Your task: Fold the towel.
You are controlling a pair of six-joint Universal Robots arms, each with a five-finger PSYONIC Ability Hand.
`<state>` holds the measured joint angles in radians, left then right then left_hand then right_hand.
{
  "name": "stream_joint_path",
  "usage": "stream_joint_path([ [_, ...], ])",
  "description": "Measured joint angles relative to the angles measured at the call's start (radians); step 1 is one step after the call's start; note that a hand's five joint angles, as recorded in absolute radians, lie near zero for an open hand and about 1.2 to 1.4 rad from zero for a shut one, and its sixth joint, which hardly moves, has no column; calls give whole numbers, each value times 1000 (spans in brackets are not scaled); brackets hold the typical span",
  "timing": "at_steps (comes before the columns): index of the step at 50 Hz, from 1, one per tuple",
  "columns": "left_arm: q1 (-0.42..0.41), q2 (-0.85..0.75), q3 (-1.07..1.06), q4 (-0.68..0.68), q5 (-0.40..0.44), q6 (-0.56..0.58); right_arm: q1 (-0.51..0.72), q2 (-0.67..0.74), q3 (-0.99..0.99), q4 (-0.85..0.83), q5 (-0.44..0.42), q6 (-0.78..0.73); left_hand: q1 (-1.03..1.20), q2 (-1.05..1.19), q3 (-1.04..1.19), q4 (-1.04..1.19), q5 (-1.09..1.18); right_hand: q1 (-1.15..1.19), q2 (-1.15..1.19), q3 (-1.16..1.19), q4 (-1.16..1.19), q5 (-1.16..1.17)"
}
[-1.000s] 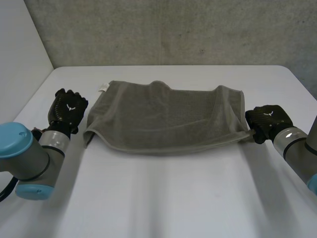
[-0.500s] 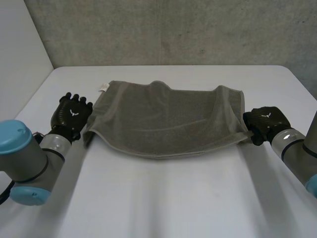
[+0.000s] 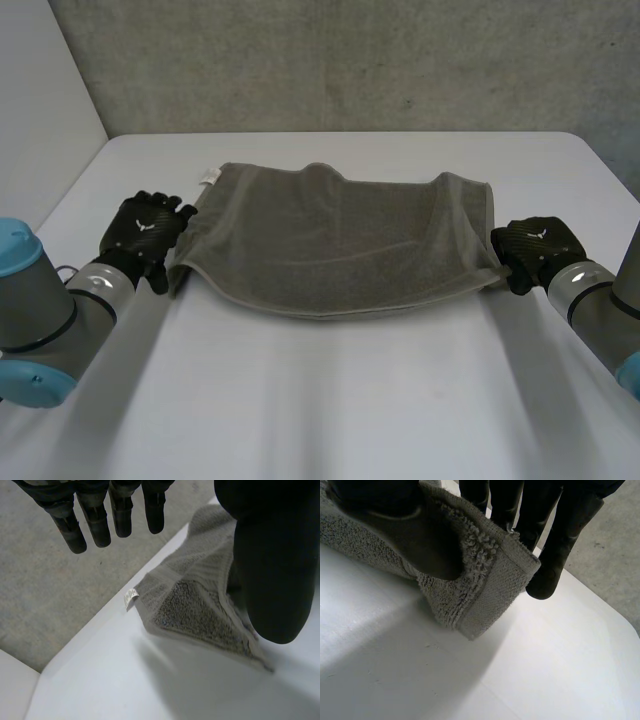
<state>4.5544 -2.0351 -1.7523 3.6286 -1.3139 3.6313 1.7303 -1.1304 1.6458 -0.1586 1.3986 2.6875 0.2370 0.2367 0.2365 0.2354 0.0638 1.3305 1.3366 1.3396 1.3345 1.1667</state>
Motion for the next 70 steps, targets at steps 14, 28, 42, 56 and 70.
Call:
stream_joint_path([
  [14,3,-64,64,1,-13,-219,0,10,-2,-1,0,0,48,48,48,48,48,0,0,0,0,0],
  [28,-10,-132,103,5,-37,-280,0,18,-3,-1,0,-2,261,253,253,255,252,0,0,0,0,0],
  [42,-9,-173,141,24,-229,-297,-6,20,-5,-1,1,-2,600,602,602,604,592,0,0,0,0,0],
  [56,-24,-89,69,35,-240,-262,-9,-9,-15,23,-3,-13,937,970,969,971,948,0,0,0,0,0],
  [70,4,243,-178,-49,-129,192,-70,-134,-130,545,-136,-315,942,979,979,982,956,0,0,0,0,0],
])
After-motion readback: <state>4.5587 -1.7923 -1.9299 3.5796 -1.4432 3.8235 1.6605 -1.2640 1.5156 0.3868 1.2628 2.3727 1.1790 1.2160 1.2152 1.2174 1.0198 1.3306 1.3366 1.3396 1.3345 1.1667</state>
